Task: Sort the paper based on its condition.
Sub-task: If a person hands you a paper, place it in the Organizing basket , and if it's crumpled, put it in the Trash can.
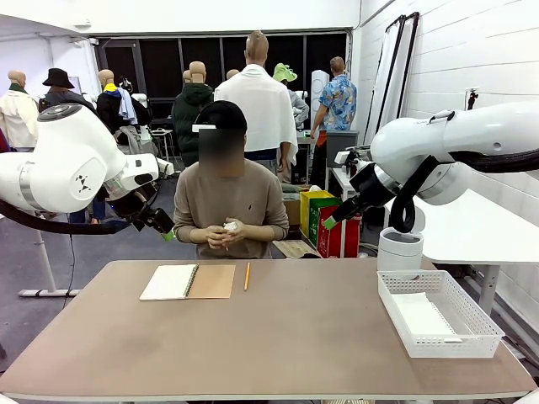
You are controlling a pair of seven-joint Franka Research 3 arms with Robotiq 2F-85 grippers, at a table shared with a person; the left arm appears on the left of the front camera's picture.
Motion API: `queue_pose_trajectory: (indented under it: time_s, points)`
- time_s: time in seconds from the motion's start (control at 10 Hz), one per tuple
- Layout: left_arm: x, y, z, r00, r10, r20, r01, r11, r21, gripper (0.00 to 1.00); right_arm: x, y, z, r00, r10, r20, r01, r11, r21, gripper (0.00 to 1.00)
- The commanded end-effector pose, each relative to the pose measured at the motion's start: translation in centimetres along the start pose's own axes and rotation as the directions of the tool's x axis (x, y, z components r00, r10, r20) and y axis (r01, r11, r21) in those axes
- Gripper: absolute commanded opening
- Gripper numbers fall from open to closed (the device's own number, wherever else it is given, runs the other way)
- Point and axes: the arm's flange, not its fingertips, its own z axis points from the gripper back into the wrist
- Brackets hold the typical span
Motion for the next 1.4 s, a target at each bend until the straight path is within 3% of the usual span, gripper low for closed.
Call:
queue_pose_trajectory:
  time_s: [0.0,1.3]
  points:
    - [-0.11,0.13,0.01,1.000,-0.003,0.000,0.003,1.000,0.001,1.00,-0.09,-0.03,-0.10,1.000,-0.002,-0.004,0.002,1.000,-0.002,1.00]
    - [-0.11,0.13,0.01,1.000,-0.003,0.000,0.003,1.000,0.001,1.00,-0.09,-0.03,-0.10,1.000,-0.002,-0.004,0.002,1.000,-0.002,1.00]
